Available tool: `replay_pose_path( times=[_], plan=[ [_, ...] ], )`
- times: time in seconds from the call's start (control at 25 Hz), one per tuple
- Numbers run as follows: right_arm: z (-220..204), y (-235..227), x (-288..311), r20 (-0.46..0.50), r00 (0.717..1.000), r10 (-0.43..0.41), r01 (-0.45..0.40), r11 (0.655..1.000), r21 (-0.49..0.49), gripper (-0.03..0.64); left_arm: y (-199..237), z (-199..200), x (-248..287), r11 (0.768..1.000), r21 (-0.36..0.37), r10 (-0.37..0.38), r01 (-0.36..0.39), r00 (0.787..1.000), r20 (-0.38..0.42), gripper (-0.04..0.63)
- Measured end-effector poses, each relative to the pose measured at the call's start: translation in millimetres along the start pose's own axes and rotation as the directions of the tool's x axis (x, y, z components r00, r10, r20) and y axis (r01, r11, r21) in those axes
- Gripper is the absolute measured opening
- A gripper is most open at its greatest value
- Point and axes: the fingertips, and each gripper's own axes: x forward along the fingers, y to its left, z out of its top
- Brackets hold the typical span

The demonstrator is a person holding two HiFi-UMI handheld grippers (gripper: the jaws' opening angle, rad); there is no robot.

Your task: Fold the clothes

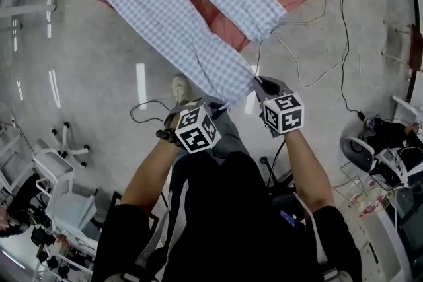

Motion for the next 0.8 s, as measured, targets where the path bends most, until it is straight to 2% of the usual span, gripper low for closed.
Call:
replay_pose_path(
  times=[0.16, 0.32, 0.52, 0.64, 0.76, 0.8],
  plan=[
    [-23.7, -13.9, -12.7, -0.017, 0.999, -0.037, 0.038, 0.999, 0.029, 0.021, -20.0, 9.4, 15.8, 0.998, 0.025, -0.057, 0.057, 0.998, -0.004, 0.021],
    [-44.6, -27.0, -20.2, -0.028, 0.997, -0.074, 0.075, 0.997, 0.035, 0.021, -30.9, 11.6, 32.6, 0.996, 0.029, -0.080, 0.081, 0.997, -0.013, 0.021],
    [-66.9, -37.3, -27.4, -0.027, 0.993, -0.112, 0.113, 0.992, 0.057, 0.022, -40.7, 12.4, 44.5, 0.994, -0.002, -0.112, 0.112, 0.993, -0.021, 0.023],
    [-75.3, -38.5, -22.8, -0.028, 0.992, -0.119, 0.121, 0.990, 0.078, 0.025, -37.7, 4.7, 53.2, 0.995, -0.014, -0.101, 0.101, 0.994, -0.048, 0.026],
    [-73.0, -37.1, -14.7, -0.019, 0.993, -0.117, 0.118, 0.990, 0.077, 0.043, -28.0, -4.4, 57.6, 0.997, -0.019, -0.073, 0.072, 0.995, -0.062, 0.066],
    [-70.3, -36.1, -11.7, -0.015, 0.994, -0.113, 0.113, 0.991, 0.072, 0.054, -24.8, -5.9, 57.1, 0.998, -0.025, -0.066, 0.065, 0.996, -0.058, 0.099]
  ],
)
